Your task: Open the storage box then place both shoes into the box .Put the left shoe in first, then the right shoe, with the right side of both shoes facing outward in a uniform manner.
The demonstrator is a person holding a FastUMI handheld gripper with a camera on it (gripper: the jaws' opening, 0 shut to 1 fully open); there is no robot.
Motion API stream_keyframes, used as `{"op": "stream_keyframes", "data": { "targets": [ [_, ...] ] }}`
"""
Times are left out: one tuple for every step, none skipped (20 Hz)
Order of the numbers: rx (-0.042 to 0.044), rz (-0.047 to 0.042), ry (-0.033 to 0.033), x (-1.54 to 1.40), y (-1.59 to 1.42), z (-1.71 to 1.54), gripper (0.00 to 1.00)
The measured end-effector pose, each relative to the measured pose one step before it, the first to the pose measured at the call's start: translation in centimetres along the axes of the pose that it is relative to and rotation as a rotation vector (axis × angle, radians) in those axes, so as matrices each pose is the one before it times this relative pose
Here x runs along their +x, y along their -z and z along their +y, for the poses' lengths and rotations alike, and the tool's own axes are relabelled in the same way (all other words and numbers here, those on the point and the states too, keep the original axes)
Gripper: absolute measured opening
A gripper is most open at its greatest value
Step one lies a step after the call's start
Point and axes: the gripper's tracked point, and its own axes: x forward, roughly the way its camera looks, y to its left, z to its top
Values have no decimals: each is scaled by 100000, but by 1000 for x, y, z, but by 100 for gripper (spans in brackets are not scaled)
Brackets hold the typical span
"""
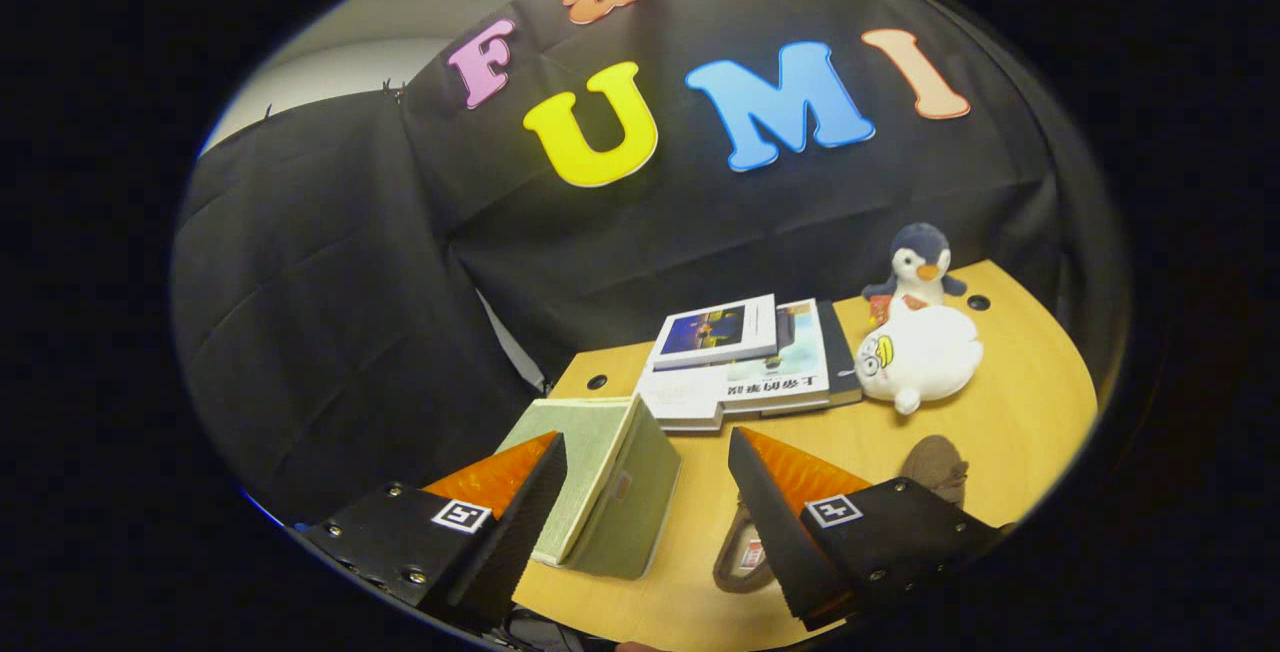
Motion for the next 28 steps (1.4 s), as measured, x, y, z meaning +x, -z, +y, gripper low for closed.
{"op": "stream_keyframes", "data": {
  "targets": [
    [260,2893,-1425,854,712,385,98],
    [333,3262,-1451,900,821,274,98],
    [547,3361,-1100,1116,914,142,98],
    [794,2750,-1452,821,654,245,98],
    [774,3397,-337,1136,1056,180,98],
    [862,3243,-293,1082,696,64,98],
    [1328,3198,-37,1168,680,-130,98],
    [1781,2447,-627,858,392,62,98],
    [1173,2003,-142,838,388,64,98],
    [700,1997,-32,898,419,195,96],
    [667,1595,-339,331,481,497,94],
    [-588,1072,487,512,-36,42,94],
    [-800,703,425,163,57,-69,93],
    [-515,555,445,373,-43,-36,91],
    [-56,514,160,489,212,10,91],
    [395,1551,1680,582,234,-271,86],
    [141,1479,3458,405,359,-683,72],
    [1453,269,-866,-29,-21,173,62],
    [1847,527,-2066,84,68,888,42],
    [202,958,-1029,-54,42,354,31],
    [-627,1355,-3539,259,0,615,23],
    [-113,1312,1668,509,-165,-333,23],
    [2265,440,96,-1486,-246,-139,6],
    [1549,1322,-859,910,287,320,6],
    [1043,759,-105,49,-138,64,6],
    [670,-41,-726,-171,-342,180,6],
    [55,4,-515,-248,-351,279,6],
    [240,-407,-780,-517,-448,475,6]
  ]
}}
